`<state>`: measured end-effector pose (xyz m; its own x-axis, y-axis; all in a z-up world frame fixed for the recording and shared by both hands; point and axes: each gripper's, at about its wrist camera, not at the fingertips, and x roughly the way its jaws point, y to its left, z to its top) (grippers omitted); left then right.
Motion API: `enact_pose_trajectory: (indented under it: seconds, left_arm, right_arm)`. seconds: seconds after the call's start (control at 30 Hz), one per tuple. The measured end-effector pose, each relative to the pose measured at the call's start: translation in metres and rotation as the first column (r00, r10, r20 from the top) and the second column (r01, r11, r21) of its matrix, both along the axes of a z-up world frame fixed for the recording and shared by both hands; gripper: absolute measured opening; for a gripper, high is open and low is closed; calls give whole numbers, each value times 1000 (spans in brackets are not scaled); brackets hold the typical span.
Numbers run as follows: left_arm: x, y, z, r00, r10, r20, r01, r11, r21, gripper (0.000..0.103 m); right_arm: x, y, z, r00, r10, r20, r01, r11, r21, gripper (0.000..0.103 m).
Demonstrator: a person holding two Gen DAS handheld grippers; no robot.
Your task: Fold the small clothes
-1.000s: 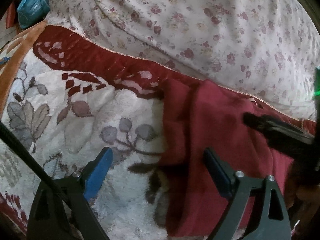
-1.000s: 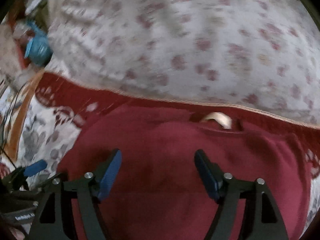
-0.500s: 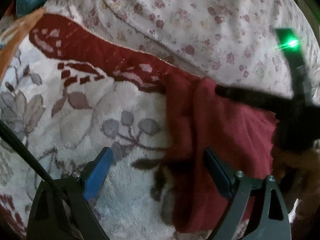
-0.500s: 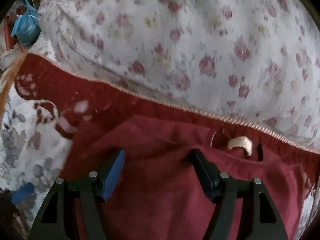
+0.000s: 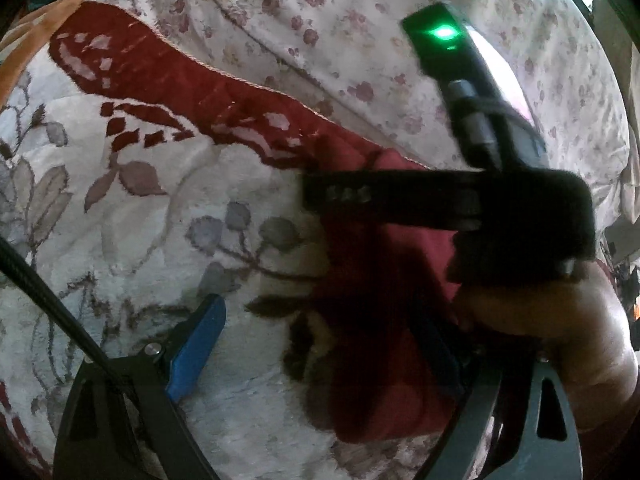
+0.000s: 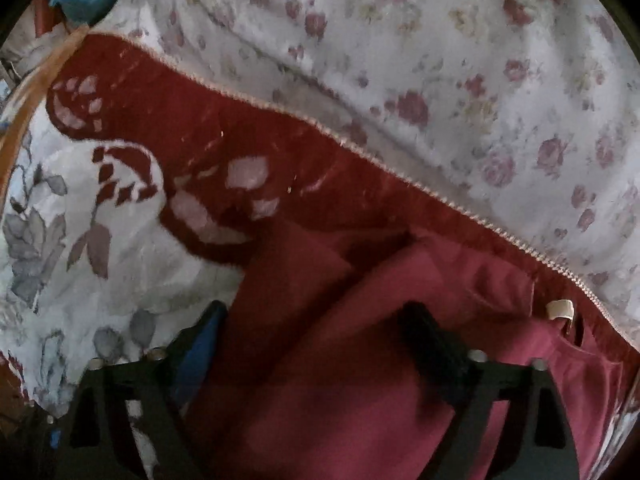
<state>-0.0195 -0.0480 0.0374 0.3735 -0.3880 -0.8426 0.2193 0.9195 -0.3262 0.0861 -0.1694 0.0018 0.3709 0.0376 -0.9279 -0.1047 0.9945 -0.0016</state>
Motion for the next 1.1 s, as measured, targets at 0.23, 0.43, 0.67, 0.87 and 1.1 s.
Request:
enact_pose_trajectory:
  seconds: [0.23, 0.43, 0.67, 0.87, 1.1]
  left_arm:
    - [-5, -18, -1, 999, -45, 27, 45, 999, -10, 91]
    - [-3, -23, -1, 996, -88, -18, 84, 984, -159, 38]
    - [-18, -38, 20, 983, -153, 97, 167, 974, -153, 19]
    - [-19, -40, 22, 981, -160, 110, 174, 976, -132, 19]
    - [-19, -39, 19, 984, -154, 95, 162, 983, -86, 19]
  right_arm:
    - [-16, -48, 24, 998, -23, 56, 11, 977, 213, 30]
    - [-30, -61, 41, 995, -37, 89, 15, 972, 234, 26]
    - [-27, -73, 46, 998, -63, 26, 53, 958, 280, 75]
    - [-20, -52, 46, 1000, -27, 10, 23, 966, 257, 87]
    - [-15, -35, 17, 1000, -8, -27, 12, 988, 151, 49]
